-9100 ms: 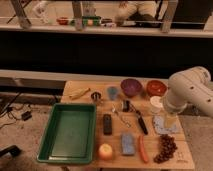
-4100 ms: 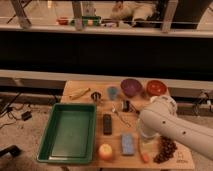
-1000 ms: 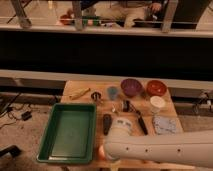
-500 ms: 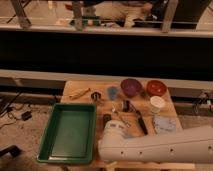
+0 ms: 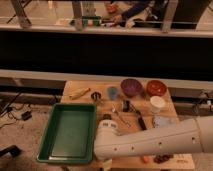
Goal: Place apple in purple bowl
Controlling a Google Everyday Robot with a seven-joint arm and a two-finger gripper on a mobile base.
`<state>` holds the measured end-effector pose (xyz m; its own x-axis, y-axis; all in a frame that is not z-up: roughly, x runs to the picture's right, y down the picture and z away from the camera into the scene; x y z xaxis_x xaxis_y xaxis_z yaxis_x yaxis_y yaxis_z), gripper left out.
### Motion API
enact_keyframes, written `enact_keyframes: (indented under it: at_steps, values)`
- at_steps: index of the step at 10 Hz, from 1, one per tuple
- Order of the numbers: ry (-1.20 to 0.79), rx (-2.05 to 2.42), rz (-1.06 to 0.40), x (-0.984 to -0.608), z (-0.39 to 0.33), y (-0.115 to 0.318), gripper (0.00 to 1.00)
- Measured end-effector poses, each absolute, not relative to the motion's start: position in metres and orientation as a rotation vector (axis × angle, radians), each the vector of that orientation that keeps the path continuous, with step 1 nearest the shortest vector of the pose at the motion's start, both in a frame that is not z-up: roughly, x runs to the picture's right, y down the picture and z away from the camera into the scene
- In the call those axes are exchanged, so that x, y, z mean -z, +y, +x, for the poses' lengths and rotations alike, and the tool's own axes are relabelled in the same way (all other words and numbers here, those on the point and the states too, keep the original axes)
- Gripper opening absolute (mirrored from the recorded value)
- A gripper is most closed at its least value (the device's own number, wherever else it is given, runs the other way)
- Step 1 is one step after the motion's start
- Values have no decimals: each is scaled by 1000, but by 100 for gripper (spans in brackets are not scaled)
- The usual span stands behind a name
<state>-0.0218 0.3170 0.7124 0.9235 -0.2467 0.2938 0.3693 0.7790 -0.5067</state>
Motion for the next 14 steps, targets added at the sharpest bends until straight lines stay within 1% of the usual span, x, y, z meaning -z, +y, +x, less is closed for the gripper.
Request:
enact_keyframes:
  at_steps: [5, 6, 7, 8, 11, 13, 14]
  values:
    - [-206, 320, -572, -728, -22, 310, 80]
    - [-205, 320, -565, -729, -22, 309, 79]
    - [-199, 317, -556, -729, -19, 308, 71]
    - [-193, 313, -550, -730, -16, 306, 61]
    - [-184, 297, -537, -730, -8, 302, 49]
    - [-184, 294, -537, -732, -5, 301, 32]
    - [-188, 289, -543, -733, -3, 300, 30]
